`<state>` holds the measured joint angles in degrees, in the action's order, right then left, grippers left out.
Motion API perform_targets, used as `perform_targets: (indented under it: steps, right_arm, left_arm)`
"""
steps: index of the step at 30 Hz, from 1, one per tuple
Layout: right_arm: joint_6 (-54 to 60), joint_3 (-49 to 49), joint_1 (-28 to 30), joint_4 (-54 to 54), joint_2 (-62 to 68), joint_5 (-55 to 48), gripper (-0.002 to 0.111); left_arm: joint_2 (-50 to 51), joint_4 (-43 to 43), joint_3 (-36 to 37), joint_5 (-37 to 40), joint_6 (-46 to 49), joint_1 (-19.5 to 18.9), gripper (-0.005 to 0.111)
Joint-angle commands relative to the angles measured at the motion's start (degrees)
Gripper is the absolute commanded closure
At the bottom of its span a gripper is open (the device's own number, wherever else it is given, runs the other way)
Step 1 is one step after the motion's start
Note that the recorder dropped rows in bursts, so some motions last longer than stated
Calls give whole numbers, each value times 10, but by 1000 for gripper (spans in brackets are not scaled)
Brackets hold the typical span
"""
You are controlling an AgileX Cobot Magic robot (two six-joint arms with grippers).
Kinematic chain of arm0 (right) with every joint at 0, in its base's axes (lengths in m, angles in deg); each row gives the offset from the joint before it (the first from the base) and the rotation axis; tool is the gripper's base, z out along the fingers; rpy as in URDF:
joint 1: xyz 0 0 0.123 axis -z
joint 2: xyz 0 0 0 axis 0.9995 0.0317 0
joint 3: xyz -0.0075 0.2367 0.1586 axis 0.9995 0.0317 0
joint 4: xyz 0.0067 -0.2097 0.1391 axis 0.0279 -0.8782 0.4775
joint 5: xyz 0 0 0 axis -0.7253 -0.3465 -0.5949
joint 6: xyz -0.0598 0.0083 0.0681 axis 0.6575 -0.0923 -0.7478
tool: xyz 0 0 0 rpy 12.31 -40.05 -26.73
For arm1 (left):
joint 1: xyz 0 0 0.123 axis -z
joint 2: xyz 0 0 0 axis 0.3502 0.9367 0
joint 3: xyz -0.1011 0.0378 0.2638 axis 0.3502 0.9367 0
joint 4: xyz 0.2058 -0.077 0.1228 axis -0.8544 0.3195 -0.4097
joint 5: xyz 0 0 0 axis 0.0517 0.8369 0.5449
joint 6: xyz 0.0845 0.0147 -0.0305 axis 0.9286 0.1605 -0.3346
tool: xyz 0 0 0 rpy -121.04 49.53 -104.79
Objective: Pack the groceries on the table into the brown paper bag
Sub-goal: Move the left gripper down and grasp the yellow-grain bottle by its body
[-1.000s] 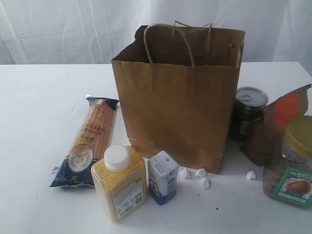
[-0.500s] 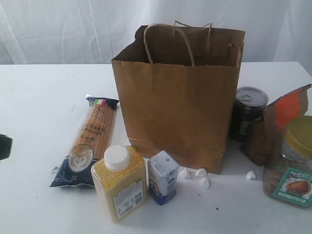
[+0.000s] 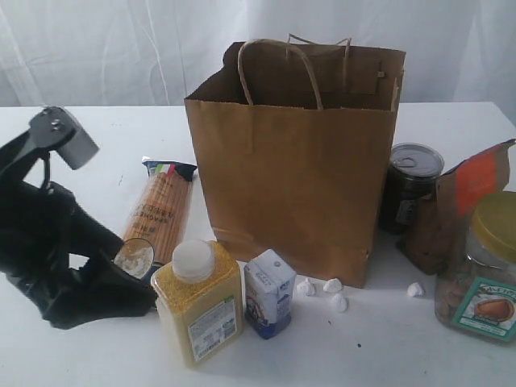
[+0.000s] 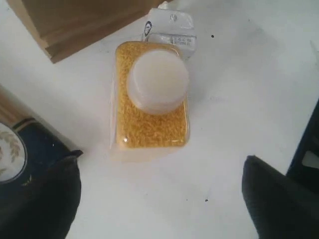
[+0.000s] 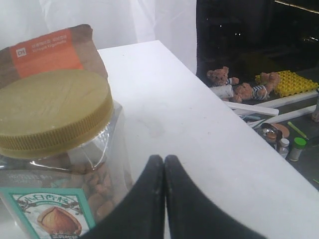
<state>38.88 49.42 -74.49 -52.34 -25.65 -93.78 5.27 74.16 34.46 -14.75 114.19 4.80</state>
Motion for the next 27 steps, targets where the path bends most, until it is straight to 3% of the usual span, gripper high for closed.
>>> perform_targets:
  steps: [1, 12, 27]
  right_arm:
    - [-3, 1, 0, -2, -4, 8, 108]
    - [-3, 1, 0, -2, -4, 8, 108]
    - [-3, 1, 0, -2, -4, 8, 108]
  left_arm:
    - [42, 3, -30, -12, 12, 31, 19]
    - [146, -52, -127, -6, 10, 41, 19]
    - [194, -81, -132, -25, 11, 95, 19]
